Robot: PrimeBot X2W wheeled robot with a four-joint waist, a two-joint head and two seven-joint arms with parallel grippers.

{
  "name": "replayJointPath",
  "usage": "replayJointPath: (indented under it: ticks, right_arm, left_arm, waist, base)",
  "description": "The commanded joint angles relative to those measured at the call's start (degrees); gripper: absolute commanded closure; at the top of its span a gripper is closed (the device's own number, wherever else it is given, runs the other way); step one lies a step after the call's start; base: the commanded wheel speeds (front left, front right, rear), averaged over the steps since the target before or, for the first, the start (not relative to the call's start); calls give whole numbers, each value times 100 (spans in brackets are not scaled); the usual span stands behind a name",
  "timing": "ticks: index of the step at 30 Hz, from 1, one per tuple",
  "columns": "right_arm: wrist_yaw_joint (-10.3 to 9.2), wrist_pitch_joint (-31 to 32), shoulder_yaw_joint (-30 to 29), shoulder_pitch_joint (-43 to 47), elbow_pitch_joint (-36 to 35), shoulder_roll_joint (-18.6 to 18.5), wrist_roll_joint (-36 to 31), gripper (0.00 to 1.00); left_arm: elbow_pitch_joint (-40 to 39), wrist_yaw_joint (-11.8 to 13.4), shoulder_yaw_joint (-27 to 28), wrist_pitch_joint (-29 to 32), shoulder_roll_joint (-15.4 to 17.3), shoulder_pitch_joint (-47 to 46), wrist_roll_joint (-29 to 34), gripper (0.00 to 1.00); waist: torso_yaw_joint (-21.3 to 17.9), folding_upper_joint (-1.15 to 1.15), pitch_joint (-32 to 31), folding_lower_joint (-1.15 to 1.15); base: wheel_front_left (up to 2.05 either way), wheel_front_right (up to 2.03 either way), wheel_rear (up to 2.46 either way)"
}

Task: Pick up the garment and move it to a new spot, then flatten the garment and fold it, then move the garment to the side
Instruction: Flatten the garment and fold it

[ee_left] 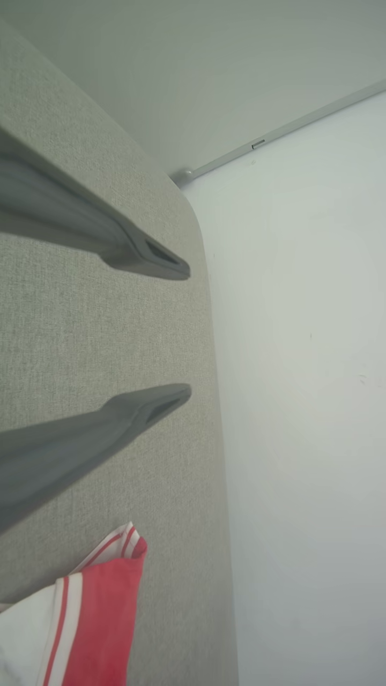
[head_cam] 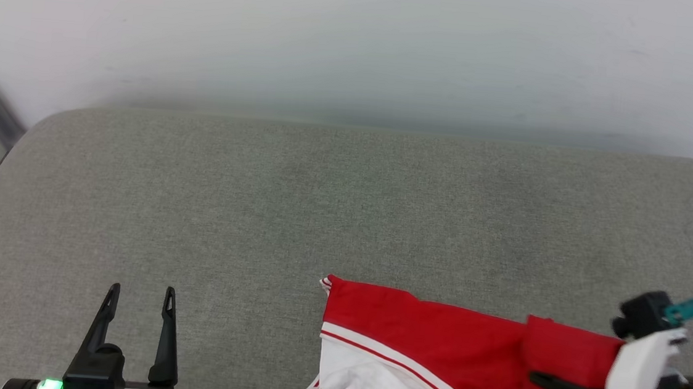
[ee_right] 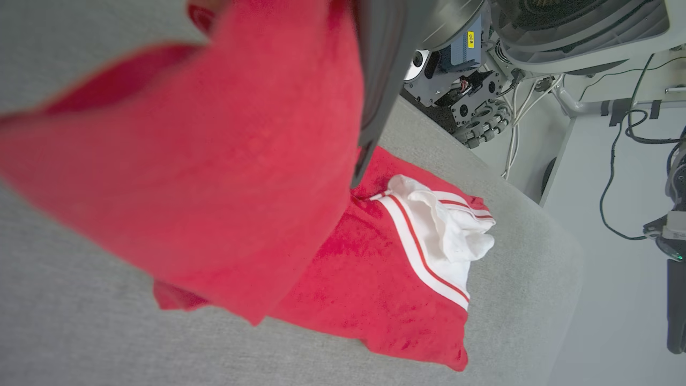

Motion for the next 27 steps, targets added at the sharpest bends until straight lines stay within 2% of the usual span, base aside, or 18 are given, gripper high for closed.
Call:
replayJointPath:
  ticks: [1,7,16,20,27]
  right_arm:
    - [0,57,73,-175,-53,144,-97,100]
    - [0,295,652,-885,164,801,-597,100]
    - [0,-18,1512,-1936,1539,1624,-1121,100]
    - [0,-210,1967,-2230,2181,1808,-1301,100]
    - [-2,-639,2715,-2412,2936,1852,-1321,100]
  left_arm:
    - [10,-34,13,-14,-8,-26,23,0]
    - [-3,-86,15,-14,-53,-133,45,0]
    - [6,-159,-37,-14,-129,-389,54,0]
    - [8,-184,-59,-14,-154,-502,52,0]
    - [65,-174,-37,-14,-196,-590,43,0]
  waist:
    - [12,0,19,0]
    - [84,0,154,0]
    - [262,0,494,0]
    - [328,0,644,0]
    - [379,0,713,0]
  base:
    - [0,0,0]
    - [0,0,0]
    - [0,0,0]
    - [0,0,0]
    - [0,0,0]
